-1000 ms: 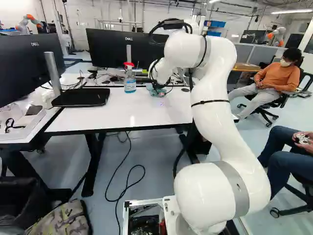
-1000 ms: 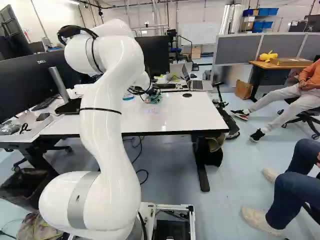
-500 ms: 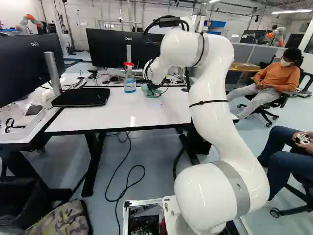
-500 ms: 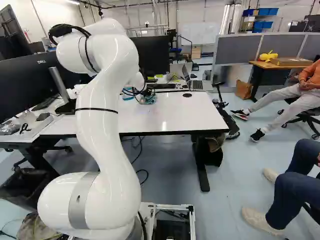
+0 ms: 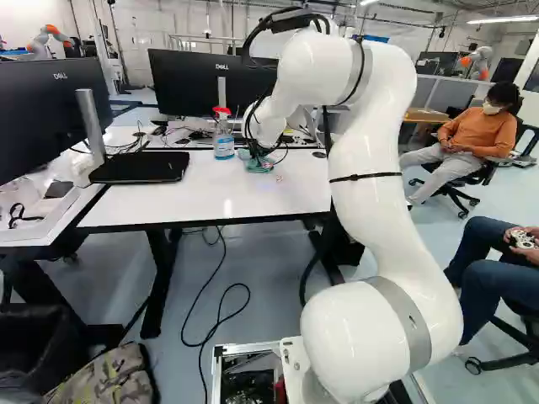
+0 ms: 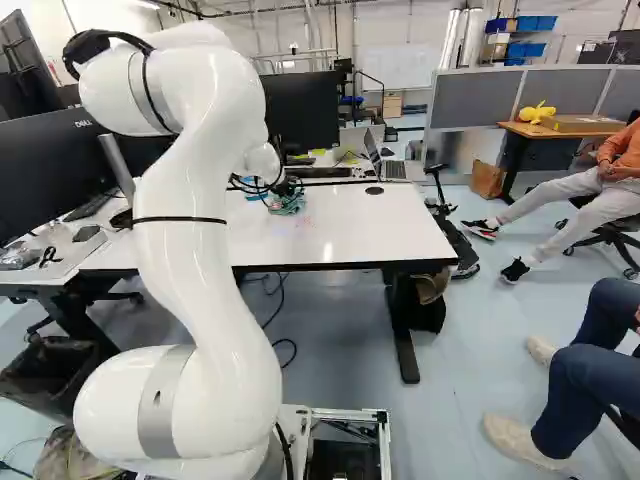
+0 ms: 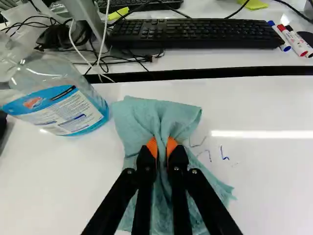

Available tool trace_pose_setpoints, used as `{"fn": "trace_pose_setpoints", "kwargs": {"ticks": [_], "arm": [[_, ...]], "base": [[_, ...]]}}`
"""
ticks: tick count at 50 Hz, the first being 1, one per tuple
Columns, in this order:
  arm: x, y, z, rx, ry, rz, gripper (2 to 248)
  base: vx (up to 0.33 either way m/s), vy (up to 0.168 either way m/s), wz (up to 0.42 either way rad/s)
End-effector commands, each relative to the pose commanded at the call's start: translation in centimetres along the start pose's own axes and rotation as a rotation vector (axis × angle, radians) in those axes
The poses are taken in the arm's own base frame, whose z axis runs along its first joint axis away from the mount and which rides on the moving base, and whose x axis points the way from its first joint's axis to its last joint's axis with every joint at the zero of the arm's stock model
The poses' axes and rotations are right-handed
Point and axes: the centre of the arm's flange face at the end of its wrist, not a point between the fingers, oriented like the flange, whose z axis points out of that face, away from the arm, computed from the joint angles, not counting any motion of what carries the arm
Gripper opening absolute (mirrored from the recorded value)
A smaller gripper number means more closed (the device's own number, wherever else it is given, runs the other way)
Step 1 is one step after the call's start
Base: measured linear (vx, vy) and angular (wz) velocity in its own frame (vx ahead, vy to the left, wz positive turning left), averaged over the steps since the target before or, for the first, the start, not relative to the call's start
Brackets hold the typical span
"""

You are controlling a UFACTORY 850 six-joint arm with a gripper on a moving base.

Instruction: Clean the table with the green towel

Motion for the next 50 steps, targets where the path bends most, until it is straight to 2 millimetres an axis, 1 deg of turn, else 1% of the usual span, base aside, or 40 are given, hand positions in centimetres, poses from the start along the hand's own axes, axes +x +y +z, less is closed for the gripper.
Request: {"fn": "trace_pose_setpoints", "kwargs": {"ticks": [9,20,34,50], "arm": [[-1.0,-0.1,-1.3,0.001,-0.014,-0.002,41],[-2.0,0.9,-2.7,-0.01,-0.028,0.007,41],[-2.7,3.0,-3.8,-0.033,-0.036,0.029,41],[-2.6,5.8,-4.0,-0.064,-0.034,0.061,41]], "base": [[0.0,0.0,0.0],[0.0,0.0,0.0],[0.0,0.0,0.0],[0.0,0.0,0.0]]}}
